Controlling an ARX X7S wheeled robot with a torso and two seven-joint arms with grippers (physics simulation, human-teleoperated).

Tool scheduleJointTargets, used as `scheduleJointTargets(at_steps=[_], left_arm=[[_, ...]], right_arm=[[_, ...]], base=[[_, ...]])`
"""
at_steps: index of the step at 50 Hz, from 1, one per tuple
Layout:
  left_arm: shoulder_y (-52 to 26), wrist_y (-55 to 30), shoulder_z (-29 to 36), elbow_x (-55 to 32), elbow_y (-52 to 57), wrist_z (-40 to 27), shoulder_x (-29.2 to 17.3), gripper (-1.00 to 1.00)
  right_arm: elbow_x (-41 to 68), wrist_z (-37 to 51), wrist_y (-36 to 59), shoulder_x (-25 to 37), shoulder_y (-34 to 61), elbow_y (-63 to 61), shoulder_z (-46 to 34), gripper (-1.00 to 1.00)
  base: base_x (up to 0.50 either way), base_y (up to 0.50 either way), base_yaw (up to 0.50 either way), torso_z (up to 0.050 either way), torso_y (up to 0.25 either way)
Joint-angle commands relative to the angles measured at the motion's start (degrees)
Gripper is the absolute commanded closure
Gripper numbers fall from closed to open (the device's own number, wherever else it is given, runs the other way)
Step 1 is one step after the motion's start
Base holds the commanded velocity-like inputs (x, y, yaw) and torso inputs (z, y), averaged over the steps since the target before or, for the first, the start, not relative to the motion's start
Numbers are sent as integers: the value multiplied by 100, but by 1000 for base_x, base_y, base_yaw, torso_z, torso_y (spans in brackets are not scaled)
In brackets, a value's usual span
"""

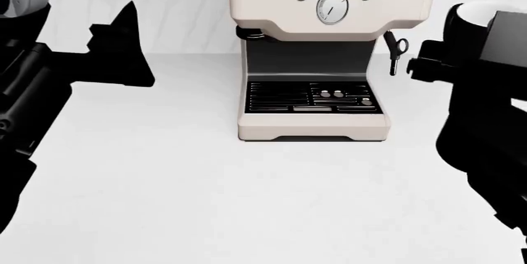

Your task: Pick the mug from under the coffee machine dispenser and place it on the counter.

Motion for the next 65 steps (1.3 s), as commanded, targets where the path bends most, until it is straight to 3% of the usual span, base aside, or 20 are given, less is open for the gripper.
scheduleJointTargets(at_steps=[1,39,65], left_arm=[[51,17,17,82,-41,55,8,-100],[-151,-79,251,217,-207,25,180,-100],[178,77,292,653,-389,368,223,-100]], right_arm=[[-399,-230,-186,-156,43,607,-101,100],[-781,-893,-1117,-586,-128,2334,-132,100],[-988,-1384,-1579,-990,123,3481,-231,100]], base=[[0,0,0,0,0],[0,0,0,0,0],[0,0,0,0,0]])
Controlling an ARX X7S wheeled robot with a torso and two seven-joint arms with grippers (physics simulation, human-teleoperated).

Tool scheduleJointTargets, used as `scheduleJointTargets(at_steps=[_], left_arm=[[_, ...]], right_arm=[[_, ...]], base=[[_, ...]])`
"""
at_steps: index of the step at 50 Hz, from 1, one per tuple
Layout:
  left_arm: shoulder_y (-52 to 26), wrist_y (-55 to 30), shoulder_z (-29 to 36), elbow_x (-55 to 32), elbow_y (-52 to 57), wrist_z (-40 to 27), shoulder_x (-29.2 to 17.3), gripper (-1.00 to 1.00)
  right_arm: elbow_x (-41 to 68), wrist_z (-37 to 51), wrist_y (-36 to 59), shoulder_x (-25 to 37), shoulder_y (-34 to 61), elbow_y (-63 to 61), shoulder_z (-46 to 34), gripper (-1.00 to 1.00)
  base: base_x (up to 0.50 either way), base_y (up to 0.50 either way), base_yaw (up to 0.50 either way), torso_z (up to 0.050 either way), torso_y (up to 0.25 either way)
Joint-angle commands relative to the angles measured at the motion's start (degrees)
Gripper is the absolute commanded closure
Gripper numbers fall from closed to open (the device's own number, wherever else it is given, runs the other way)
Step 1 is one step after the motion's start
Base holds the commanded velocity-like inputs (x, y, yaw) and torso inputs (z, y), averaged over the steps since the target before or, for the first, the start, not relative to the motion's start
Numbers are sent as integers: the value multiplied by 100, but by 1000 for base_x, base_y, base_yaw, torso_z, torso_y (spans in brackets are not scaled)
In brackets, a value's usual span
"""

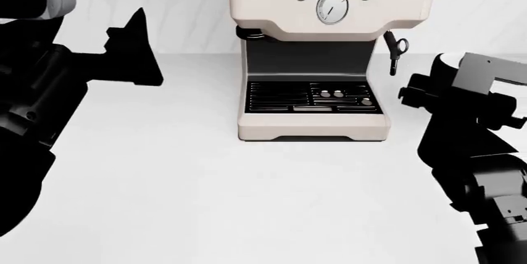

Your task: Pick the mug from under the coffee machine dispenser and place it on the counter.

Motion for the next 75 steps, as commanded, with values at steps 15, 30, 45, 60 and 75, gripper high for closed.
scheduleJointTargets(at_steps=[15,30,45,60,75], left_arm=[[214,111,25,247,-91,177,14,-100],[175,86,64,257,-133,165,17,-100],[286,136,59,317,-149,192,-8,-100],[309,155,38,276,-101,150,-39,-100],[111,139,-74,-107,172,-128,-128,-100]], right_arm=[[-320,-381,-212,-272,165,847,-117,100],[-496,-505,-342,-428,346,1456,-217,100],[-543,-572,-435,-487,418,1674,-223,-100],[-358,-371,-149,-212,202,770,-138,-100],[352,292,677,539,-336,-1497,223,-100]], base=[[0,0,0,0,0],[0,0,0,0,0],[0,0,0,0,0],[0,0,0,0,0],[0,0,0,0,0]])
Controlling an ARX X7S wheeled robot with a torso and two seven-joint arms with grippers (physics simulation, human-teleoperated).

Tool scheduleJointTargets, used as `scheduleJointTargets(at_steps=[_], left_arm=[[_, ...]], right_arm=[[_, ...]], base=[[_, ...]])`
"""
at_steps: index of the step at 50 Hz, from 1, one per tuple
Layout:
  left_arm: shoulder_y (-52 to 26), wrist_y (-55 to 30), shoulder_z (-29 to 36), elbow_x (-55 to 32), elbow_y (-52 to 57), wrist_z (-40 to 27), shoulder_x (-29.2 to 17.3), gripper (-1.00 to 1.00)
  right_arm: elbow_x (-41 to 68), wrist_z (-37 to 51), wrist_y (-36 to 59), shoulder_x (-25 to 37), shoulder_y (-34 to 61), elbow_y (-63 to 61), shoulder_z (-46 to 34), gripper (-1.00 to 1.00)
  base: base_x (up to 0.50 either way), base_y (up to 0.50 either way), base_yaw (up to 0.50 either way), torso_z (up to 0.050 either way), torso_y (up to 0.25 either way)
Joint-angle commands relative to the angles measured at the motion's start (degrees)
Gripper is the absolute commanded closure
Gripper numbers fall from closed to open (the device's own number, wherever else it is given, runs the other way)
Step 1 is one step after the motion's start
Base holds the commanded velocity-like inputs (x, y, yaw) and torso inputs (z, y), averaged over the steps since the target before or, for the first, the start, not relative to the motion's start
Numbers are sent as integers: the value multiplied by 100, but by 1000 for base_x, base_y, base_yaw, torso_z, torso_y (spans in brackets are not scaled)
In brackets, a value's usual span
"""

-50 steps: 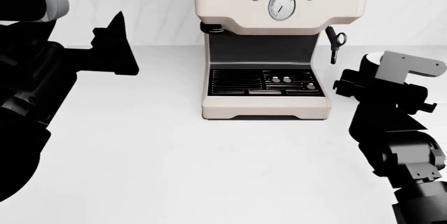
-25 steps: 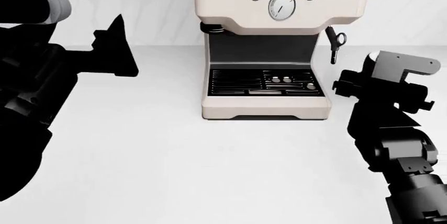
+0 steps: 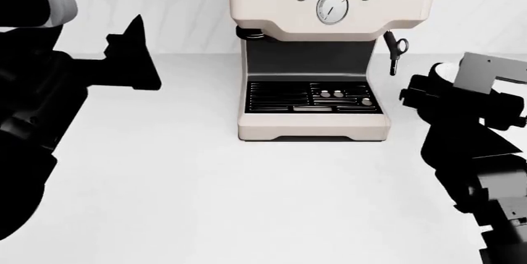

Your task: Pick the mug from under the coffee machine dispenser and place it on the counter.

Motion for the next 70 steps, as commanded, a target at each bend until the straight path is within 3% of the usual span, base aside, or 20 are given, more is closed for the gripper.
scheduleJointTargets(at_steps=[1,26,44,53,55,58,59,61,62,64,66,70], left_arm=[[-124,-4,-95,-290,225,-221,-85,-100],[280,233,-416,-492,618,-388,-385,-100],[762,619,-1000,-786,1632,-887,-803,-100],[1430,947,-1477,-369,2358,-1015,-964,-100],[1570,1763,-998,96,2359,-978,-1433,-100],[1361,4341,1430,1558,2359,-1165,-3127,-100],[1001,5104,2289,1950,2359,-1222,-3383,-100],[133,5610,4008,2507,2359,-1333,-3596,-100],[-323,5774,4807,2704,2360,-1378,-3657,-100],[-1101,6125,5950,3057,2360,-1422,-3814,-100],[-1272,6635,6606,3521,2360,-1400,-4127,-100],[-749,7145,7145,4720,2360,-1747,-4185,-100]], right_arm=[[474,428,563,496,-323,-1469,239,-100],[1467,1104,1370,1449,-973,-4174,609,-100],[3267,2265,1562,2659,-1827,-6686,1808,-100],[3865,2561,907,3151,-3050,-7905,2859,-100],[3935,2573,733,3267,-3472,-8202,3237,-100],[3546,2507,-333,3791,-4420,-8371,3373,-100],[3117,2619,-1192,4340,-5036,-8370,3132,-100],[1974,3342,-2911,5722,-6409,-8371,2461,-100],[1591,3523,-3771,5915,-6647,-8371,2228,-100],[1053,3640,-4167,5918,-6887,-8371,1994,-100],[507,3745,-4431,5919,-7100,-8371,1784,-100],[-366,3972,-4792,5919,-7422,-8371,1463,-100]], base=[[0,0,0,0,0],[0,0,0,0,0],[0,0,0,0,0],[0,0,0,0,0],[0,0,0,0,0],[0,0,0,0,0],[0,0,0,0,0],[0,0,0,0,0],[0,0,0,0,0],[0,0,0,0,0],[0,0,0,0,0],[0,0,0,0,0]])
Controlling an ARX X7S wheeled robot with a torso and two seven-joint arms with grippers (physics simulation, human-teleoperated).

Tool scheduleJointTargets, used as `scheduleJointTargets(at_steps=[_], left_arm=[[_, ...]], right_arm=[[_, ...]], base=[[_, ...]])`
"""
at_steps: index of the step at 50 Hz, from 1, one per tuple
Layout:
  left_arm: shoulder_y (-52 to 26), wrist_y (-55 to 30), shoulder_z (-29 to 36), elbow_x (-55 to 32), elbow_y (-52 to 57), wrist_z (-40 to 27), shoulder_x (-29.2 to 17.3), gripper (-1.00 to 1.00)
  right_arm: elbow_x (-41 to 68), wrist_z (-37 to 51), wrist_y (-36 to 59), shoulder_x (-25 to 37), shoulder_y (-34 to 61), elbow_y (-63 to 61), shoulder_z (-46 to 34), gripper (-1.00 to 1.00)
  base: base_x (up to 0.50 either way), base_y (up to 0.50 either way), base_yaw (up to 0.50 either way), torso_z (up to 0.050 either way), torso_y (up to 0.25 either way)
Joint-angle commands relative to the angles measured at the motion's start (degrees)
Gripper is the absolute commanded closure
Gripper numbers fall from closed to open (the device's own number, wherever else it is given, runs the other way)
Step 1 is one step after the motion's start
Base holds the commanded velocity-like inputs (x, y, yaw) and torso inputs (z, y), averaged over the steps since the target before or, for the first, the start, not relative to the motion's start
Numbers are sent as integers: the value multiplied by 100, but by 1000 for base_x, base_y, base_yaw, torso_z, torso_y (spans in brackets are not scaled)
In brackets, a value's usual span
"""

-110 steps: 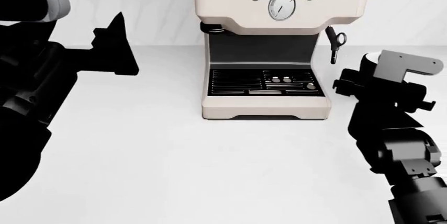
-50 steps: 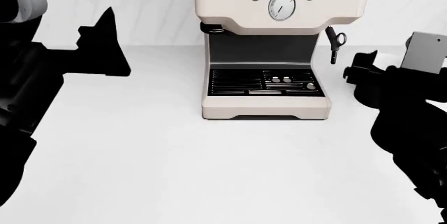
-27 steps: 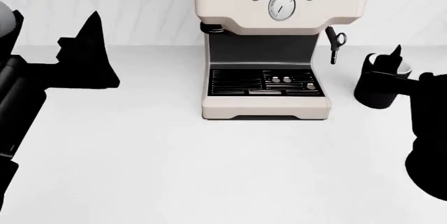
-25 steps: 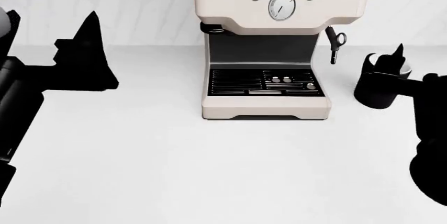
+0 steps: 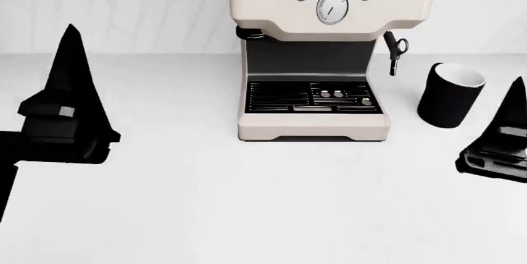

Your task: Pick the mug from under the coffee machine dispenser and place it on the counter.

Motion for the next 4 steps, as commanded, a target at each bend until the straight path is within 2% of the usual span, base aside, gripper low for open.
scheduleJointTargets(at_steps=[1,4], left_arm=[[-505,2505,3620,2829,133,-588,-1121,-100],[-203,2775,3922,3649,133,-962,-1121,-100]], right_arm=[[-2235,833,-2497,1094,-1978,-370,-741,-100],[-2549,881,-2597,1094,-2068,-370,-832,-100]], base=[[0,0,0,0,0],[0,0,0,0,0]])
